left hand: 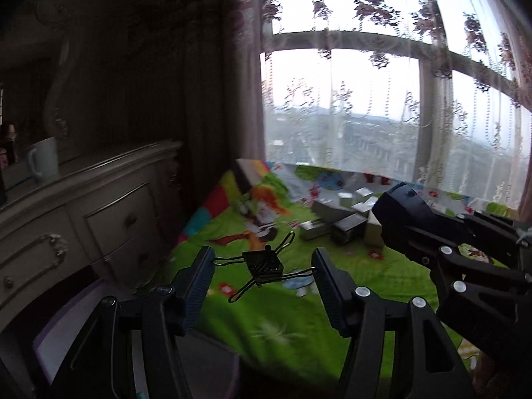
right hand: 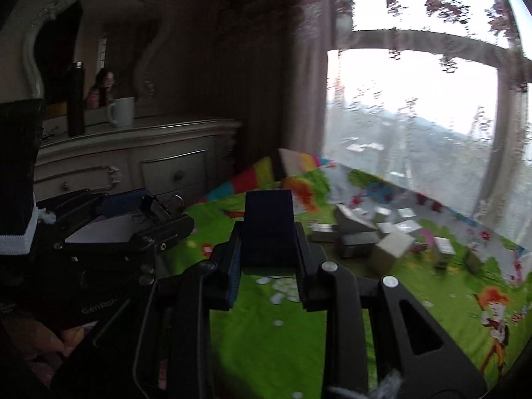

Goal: Organize rigid objects
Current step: 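Carry the tape roll and binder clip over to the purple storage box, then open both tools to release the tape roll and clip into the box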

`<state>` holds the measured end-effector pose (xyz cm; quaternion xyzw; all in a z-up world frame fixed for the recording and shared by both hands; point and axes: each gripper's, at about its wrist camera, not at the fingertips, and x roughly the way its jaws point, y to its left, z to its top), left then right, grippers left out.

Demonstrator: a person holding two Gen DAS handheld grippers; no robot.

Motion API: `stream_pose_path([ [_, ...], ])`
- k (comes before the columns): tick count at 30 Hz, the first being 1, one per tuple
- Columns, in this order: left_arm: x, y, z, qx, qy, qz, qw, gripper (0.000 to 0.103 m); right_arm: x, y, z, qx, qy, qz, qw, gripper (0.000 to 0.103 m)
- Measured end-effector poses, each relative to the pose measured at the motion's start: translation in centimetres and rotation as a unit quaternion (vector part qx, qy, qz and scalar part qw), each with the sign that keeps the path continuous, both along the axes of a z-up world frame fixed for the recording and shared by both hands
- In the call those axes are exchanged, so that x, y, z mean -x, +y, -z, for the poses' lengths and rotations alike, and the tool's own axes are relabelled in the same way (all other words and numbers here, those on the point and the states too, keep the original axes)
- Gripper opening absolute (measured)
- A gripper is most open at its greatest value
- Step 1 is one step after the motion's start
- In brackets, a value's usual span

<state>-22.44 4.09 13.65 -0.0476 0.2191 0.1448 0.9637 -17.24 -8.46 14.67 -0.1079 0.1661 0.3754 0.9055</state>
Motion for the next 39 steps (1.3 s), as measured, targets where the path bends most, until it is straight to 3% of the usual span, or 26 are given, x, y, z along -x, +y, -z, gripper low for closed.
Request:
stream_pose_path([
  [6,2.8,3.4,0.8,0.01,0.035,-0.05,0.9981,0.061,0.0,4.8,0.0,0.019,0.063,-0.084,0.994,0.031],
  [12,5.5,6.7,1.9,0.017,0.065,-0.103,0.9925,0.061,1.6,9.2,0.5,0.067,0.081,-0.143,0.984,0.031],
  [23,7.9,13.2,5.6,0.076,0.142,-0.181,0.9701,0.061,4.8,15.4,4.0,0.156,0.117,-0.225,0.955,0.031],
  [29,8.2,14.7,6.6,0.068,0.168,-0.211,0.9604,0.061,5.7,17.9,6.0,0.191,0.131,-0.248,0.94,0.031],
  [36,9.0,16.4,8.3,0.081,0.208,-0.252,0.9418,0.062,7.6,19.7,8.3,0.208,0.162,-0.292,0.919,0.031],
  [37,8.9,16.6,8.5,0.076,0.219,-0.262,0.9369,0.064,7.9,19.7,8.4,0.209,0.162,-0.302,0.916,0.033],
  [39,8.6,16.8,8.8,0.062,0.242,-0.284,0.9257,0.079,8.0,19.4,8.4,0.205,0.163,-0.311,0.914,0.055],
])
